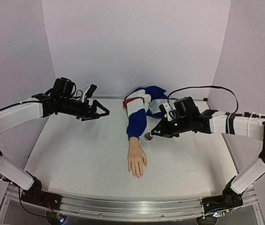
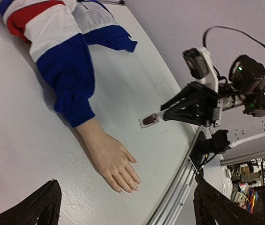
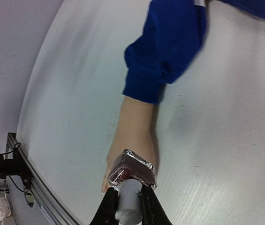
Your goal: Paint the nails
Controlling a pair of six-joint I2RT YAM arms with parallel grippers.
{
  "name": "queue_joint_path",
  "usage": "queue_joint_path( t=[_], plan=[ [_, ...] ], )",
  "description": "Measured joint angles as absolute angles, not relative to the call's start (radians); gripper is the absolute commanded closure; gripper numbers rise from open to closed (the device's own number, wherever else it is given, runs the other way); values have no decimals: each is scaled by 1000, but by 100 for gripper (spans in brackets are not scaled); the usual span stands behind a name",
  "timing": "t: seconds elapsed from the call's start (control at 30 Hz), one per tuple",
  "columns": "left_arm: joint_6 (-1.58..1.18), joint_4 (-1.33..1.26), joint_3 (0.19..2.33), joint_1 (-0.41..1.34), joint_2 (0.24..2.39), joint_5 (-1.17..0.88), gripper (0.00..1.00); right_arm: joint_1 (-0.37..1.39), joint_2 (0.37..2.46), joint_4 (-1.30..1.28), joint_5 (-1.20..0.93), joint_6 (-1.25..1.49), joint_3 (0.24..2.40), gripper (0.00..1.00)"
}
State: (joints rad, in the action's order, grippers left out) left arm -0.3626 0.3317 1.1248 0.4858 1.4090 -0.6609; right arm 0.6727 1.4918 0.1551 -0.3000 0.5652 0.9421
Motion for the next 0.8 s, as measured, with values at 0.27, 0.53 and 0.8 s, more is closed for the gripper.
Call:
queue_joint_path(
  t=[0.27,0.53,0.8],
  plan=[
    [-256,295,1123,592,1413,-863,8,775,1693,214,-519,558,1185,100],
    [-53,287,1048,676,1345,-846,24,840,1768,213,-608,559,1312,100],
    [94,289,1004,708,1326,-738,25,860,1777,207,-639,566,1341,100]
  ],
)
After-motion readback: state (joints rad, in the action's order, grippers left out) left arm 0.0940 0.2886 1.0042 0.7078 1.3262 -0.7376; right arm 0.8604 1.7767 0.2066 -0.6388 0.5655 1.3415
